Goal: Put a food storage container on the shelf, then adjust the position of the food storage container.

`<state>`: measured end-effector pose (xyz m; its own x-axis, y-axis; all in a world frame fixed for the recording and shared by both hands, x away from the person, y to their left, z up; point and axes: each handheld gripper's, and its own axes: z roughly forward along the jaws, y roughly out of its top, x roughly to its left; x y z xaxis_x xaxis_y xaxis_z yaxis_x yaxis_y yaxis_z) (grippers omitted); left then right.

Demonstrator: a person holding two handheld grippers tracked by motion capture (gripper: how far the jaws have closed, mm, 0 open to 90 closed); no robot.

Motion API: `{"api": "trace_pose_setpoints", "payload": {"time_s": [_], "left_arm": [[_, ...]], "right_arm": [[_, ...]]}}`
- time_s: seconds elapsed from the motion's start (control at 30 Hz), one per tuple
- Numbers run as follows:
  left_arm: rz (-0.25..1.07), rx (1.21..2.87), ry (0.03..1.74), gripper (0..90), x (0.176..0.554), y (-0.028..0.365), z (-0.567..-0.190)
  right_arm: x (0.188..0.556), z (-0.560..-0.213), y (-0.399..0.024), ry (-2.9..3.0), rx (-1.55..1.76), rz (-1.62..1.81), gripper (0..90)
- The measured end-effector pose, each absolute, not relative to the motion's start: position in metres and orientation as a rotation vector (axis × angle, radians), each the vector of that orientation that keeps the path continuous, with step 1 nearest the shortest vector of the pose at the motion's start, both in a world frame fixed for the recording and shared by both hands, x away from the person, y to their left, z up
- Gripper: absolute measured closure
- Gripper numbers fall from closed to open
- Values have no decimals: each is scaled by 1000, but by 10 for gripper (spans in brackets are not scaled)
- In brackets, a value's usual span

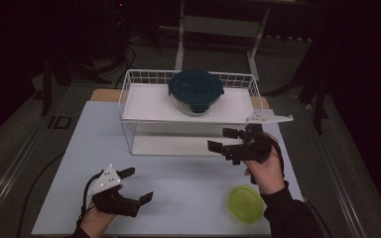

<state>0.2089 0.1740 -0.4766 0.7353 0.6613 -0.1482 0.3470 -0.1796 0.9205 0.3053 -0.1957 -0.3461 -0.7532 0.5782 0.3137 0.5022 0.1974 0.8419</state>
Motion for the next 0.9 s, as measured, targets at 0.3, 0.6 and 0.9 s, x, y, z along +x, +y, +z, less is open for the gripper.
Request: {"api": "trace_pose_setpoints", "payload": {"time_s": [0.3, 0.6, 0.9], "left_arm": [[338, 1781, 782, 5, 210, 172, -478], [340, 1773, 779, 5, 210, 173, -478], [340, 1771, 775, 5, 211, 174, -478]], "right_arm": [[275, -363, -222, 2331, 992, 1657, 137], [251, -388, -239, 2375, 1056, 1617, 137], [224, -419, -250, 2432, 1060, 1556, 341]]}}
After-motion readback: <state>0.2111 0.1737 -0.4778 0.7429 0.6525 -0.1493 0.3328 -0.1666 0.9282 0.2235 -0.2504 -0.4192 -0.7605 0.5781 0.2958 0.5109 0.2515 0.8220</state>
